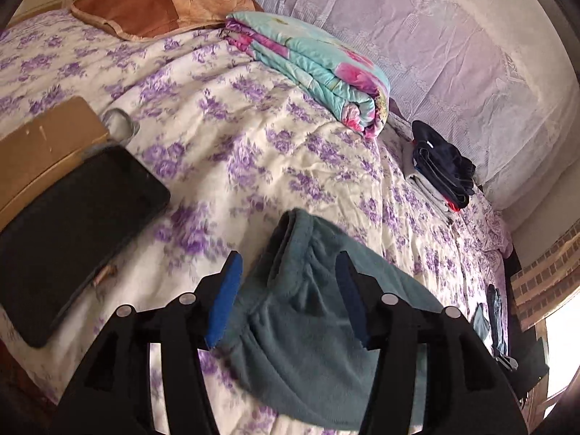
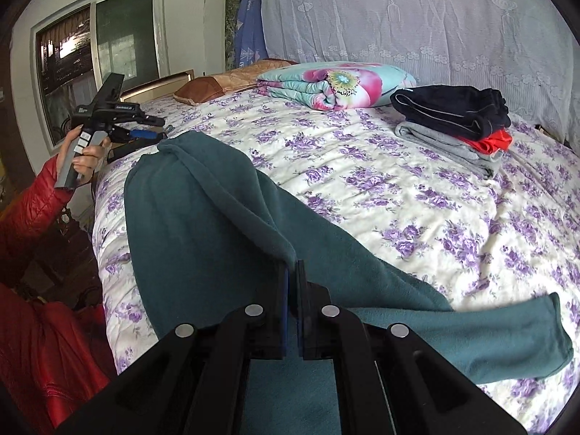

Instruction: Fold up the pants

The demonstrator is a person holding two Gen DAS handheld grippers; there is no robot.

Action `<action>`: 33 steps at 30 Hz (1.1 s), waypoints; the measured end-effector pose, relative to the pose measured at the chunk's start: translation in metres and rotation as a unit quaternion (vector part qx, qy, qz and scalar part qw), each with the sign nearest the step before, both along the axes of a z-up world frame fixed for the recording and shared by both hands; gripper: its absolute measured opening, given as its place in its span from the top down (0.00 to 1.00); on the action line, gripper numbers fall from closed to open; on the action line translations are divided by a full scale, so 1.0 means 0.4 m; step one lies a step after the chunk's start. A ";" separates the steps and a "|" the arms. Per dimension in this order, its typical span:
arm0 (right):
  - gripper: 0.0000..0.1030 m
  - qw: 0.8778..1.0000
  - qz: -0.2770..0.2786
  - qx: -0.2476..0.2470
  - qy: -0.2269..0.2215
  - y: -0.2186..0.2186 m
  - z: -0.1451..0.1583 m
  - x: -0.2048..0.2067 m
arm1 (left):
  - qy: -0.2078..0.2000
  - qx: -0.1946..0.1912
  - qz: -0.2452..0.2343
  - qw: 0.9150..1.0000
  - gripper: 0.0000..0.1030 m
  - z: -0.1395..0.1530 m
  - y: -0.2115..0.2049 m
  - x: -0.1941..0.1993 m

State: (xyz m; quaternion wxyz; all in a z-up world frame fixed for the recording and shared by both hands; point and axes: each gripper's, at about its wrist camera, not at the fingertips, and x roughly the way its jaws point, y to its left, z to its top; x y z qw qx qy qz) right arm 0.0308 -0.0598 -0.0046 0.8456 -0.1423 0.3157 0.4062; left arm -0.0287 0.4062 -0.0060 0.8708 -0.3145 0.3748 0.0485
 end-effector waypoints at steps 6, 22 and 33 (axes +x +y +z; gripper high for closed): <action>0.96 1.000 0.001 0.003 -0.005 0.001 0.009 0.001 | 0.057 -0.036 -0.022 0.997 0.49 -0.035 -0.063 0.021; 0.96 1.000 0.019 0.001 -0.006 0.000 0.037 -0.081 | 0.021 -0.015 -0.008 1.000 0.93 0.023 -0.040 -0.005; 0.96 0.998 0.040 -0.003 0.042 0.012 -0.031 -0.172 | 0.061 -0.025 -0.003 0.998 0.93 -0.075 -0.006 -0.062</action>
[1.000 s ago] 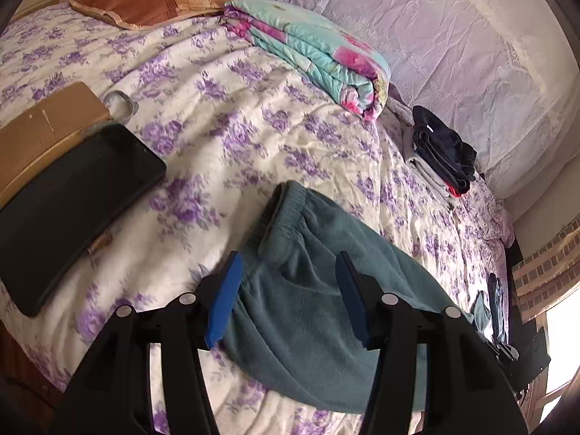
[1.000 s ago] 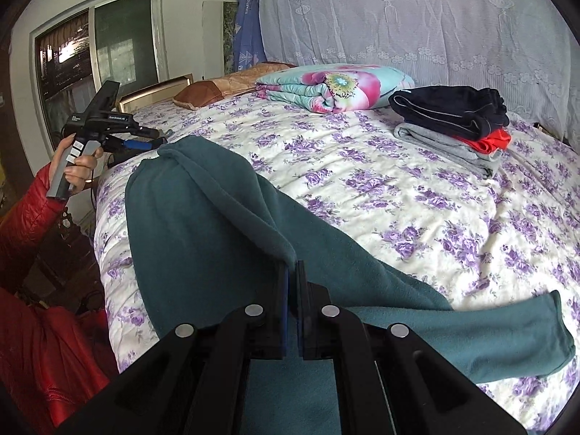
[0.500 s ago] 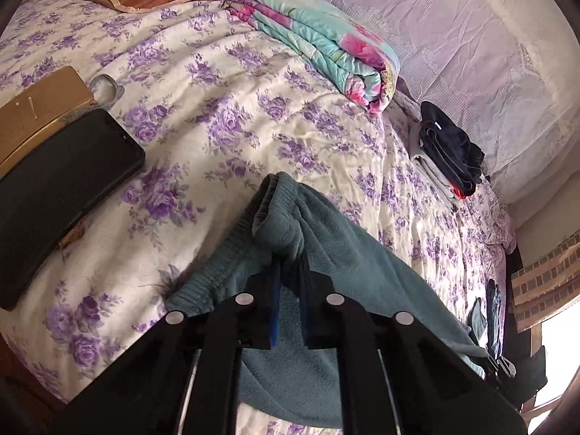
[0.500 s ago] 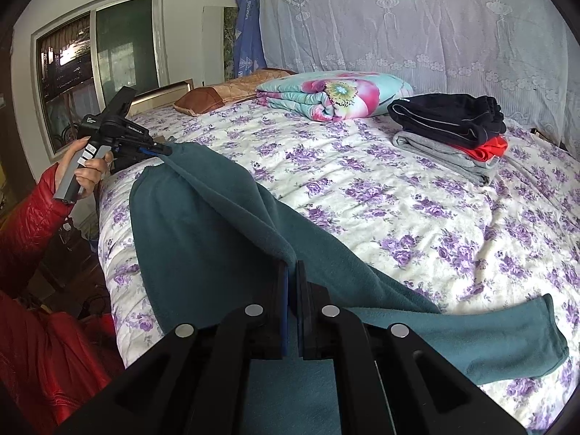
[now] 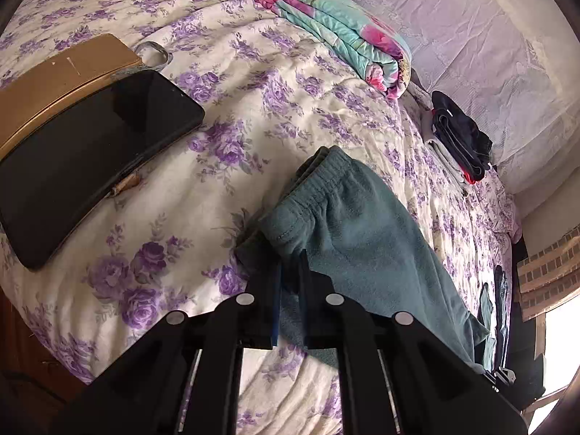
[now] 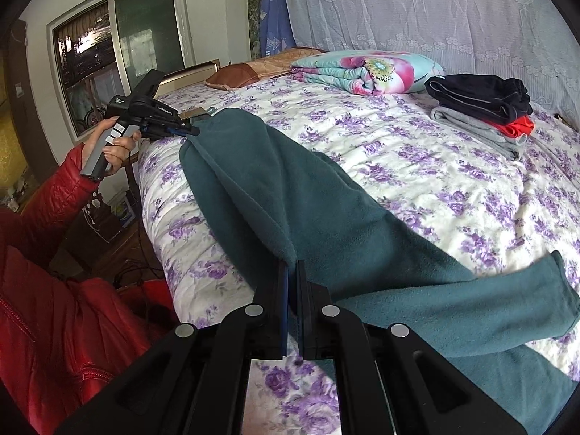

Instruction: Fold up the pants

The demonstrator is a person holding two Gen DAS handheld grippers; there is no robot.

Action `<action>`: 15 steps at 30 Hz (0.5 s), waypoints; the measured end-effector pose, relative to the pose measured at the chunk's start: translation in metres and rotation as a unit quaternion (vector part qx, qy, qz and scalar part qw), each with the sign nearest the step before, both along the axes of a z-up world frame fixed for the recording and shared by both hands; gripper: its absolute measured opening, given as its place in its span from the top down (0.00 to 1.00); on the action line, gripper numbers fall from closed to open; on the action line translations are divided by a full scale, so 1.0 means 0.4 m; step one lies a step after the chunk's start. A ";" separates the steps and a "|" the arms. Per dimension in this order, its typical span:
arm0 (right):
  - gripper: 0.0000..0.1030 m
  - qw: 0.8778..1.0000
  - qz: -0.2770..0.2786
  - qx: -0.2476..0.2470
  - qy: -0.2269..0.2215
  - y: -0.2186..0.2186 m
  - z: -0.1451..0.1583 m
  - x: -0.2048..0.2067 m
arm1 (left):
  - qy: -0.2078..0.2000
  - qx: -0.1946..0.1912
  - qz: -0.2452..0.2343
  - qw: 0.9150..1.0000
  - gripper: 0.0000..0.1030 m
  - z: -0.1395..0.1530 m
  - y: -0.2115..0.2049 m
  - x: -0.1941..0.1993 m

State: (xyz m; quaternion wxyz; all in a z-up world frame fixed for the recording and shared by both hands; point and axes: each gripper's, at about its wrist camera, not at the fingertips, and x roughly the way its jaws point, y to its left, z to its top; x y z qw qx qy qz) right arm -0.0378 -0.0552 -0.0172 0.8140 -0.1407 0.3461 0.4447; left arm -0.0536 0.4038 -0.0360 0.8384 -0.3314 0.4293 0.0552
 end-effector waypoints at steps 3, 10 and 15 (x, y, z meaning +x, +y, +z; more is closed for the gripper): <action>0.96 1.000 -0.003 0.006 0.005 -0.003 -0.001 -0.003 | -0.003 0.000 0.001 1.000 0.93 0.006 0.003 -0.011; 0.96 1.000 0.011 -0.021 0.013 0.008 -0.033 -0.027 | 0.009 0.009 -0.001 1.000 0.93 0.001 0.015 -0.021; 0.91 0.998 0.017 -0.053 0.005 0.029 -0.077 -0.033 | 0.003 0.068 0.021 0.997 0.75 0.027 0.004 -0.072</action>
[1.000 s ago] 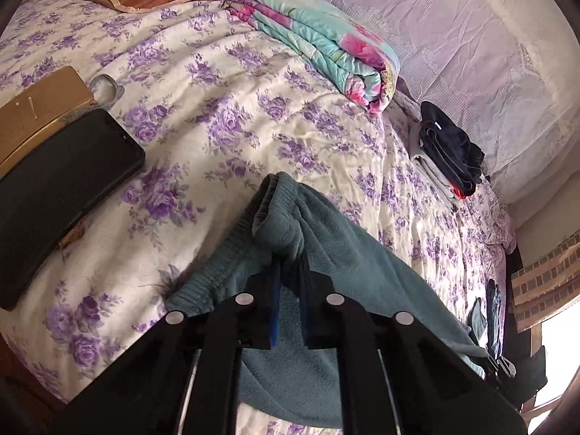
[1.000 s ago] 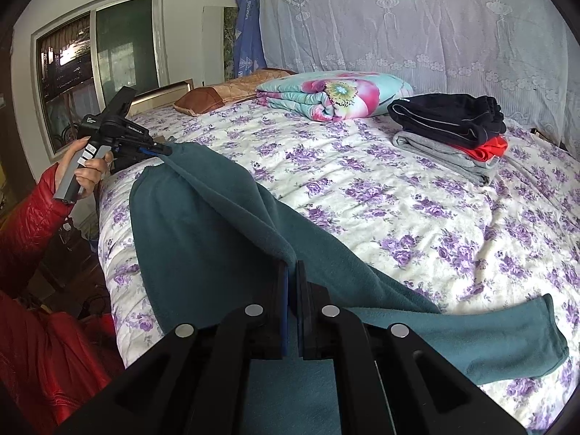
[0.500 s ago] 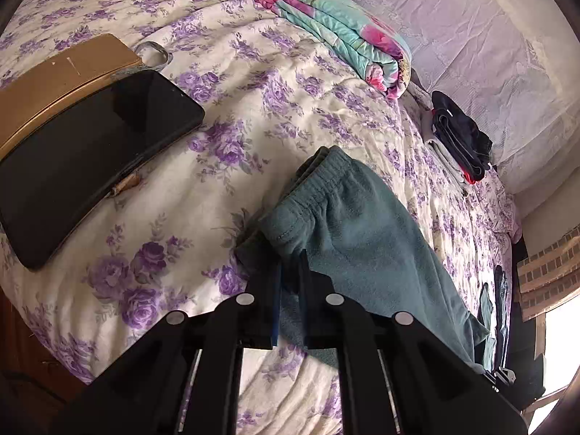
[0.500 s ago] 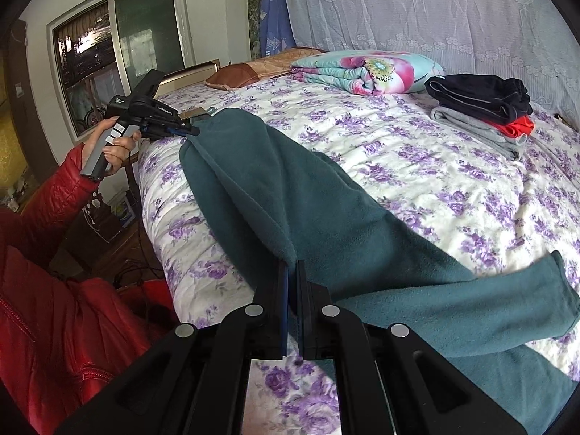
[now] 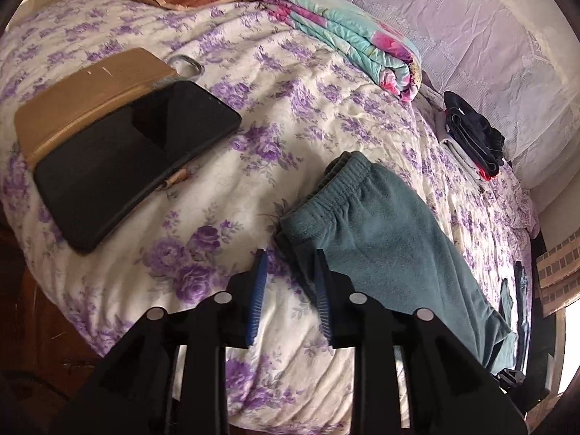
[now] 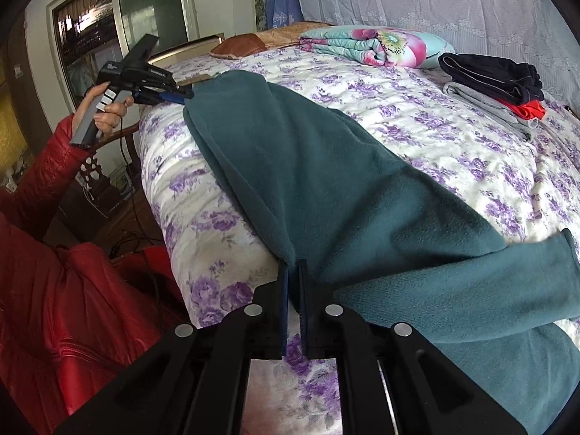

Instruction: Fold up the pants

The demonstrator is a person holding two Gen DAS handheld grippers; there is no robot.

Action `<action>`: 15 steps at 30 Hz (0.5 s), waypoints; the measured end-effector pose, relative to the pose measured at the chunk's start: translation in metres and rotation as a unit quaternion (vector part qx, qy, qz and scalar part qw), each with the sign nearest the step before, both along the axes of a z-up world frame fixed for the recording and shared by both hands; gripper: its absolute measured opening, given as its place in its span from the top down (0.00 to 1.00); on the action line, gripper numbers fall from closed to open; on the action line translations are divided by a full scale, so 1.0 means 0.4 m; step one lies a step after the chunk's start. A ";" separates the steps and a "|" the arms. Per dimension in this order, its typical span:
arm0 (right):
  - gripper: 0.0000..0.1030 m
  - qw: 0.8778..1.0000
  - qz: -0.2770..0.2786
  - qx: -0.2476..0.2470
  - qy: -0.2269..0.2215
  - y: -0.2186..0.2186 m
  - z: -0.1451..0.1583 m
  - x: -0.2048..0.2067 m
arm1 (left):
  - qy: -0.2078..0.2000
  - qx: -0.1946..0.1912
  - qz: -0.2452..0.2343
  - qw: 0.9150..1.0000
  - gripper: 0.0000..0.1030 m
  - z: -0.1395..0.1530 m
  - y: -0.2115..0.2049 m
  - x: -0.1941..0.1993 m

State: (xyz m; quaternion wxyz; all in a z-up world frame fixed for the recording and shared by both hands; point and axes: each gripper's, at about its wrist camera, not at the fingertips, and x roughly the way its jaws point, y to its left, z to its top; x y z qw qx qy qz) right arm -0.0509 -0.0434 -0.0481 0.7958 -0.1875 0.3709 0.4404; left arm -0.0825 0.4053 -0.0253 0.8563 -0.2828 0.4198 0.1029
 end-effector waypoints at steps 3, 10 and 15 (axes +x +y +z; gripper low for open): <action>0.88 1.000 0.003 0.002 0.007 0.000 -0.004 0.004 | -0.024 0.056 0.004 0.998 0.75 0.057 -0.042 -0.041; 0.67 0.993 -0.027 0.078 0.084 -0.048 0.024 0.033 | -0.056 0.043 -0.208 0.976 0.73 0.093 -0.381 0.078; 0.61 0.977 -0.178 0.115 0.034 -0.187 0.135 0.098 | -0.022 0.059 -0.341 0.938 0.73 -0.001 -0.643 0.159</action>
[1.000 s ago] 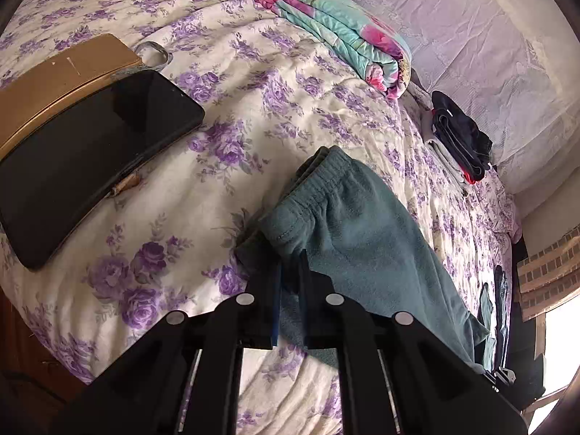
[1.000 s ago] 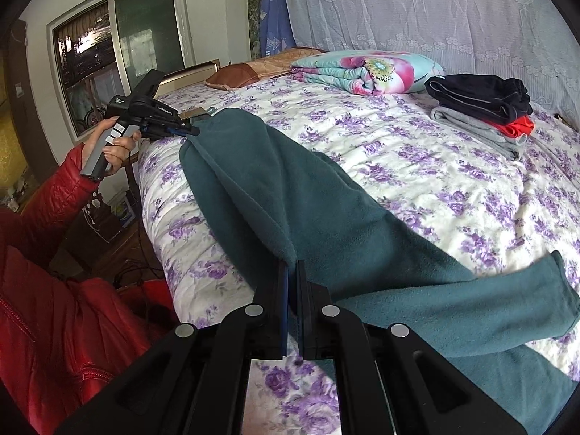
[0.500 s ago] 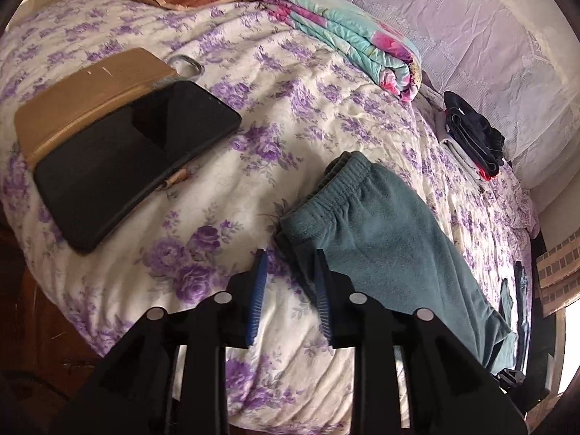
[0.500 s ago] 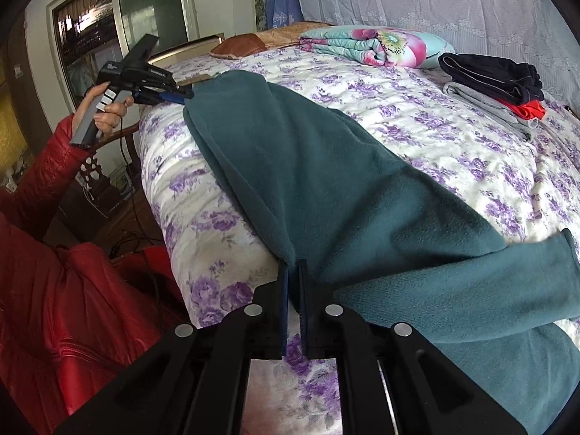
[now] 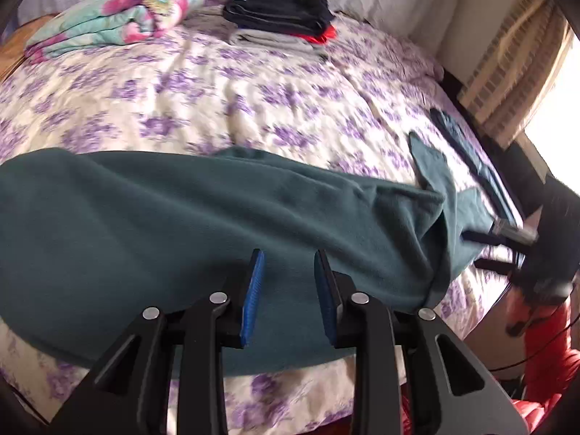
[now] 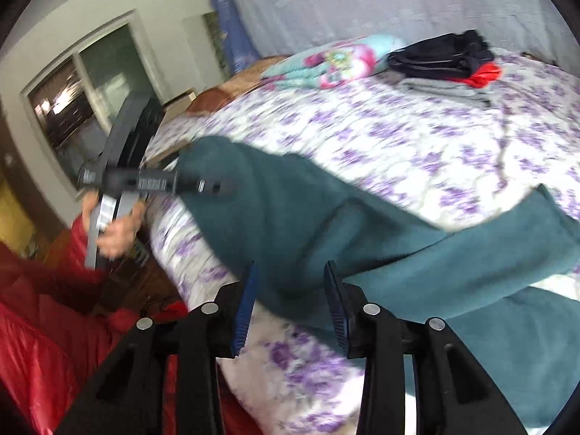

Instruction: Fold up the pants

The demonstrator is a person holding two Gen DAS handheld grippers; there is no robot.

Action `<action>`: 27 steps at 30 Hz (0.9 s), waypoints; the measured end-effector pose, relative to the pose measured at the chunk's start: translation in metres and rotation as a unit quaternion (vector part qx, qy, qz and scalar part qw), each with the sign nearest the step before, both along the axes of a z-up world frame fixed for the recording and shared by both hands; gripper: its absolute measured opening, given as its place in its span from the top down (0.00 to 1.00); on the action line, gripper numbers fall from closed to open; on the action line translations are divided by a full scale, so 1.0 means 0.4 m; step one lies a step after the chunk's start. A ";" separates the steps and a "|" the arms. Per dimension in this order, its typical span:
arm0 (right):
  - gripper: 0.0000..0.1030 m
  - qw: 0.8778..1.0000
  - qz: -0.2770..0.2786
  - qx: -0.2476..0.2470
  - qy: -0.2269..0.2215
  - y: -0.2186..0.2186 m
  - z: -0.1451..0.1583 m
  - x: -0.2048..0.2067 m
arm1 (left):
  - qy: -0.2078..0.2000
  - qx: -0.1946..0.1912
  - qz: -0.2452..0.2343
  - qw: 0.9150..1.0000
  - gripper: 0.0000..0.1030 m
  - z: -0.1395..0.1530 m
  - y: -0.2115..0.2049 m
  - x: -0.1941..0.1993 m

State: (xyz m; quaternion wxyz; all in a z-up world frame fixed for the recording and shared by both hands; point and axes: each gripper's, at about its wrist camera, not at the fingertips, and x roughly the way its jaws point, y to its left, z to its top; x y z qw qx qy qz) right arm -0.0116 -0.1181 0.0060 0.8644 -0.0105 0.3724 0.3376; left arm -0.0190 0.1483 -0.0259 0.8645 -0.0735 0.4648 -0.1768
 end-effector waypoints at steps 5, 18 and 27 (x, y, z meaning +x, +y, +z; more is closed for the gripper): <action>0.29 0.980 -0.189 -0.064 0.007 -0.091 0.020 0.196 | -0.018 -0.001 -0.002 1.000 0.51 -0.062 -0.044 -0.007; 0.50 0.945 -0.279 -0.116 0.124 -0.104 -0.145 0.467 | -0.067 -0.004 -0.016 0.998 0.24 -0.073 -0.071 -0.033; 0.96 0.948 -0.299 0.032 0.101 -0.251 -0.096 0.374 | -0.069 -0.006 -0.027 0.997 0.21 -0.075 -0.074 -0.033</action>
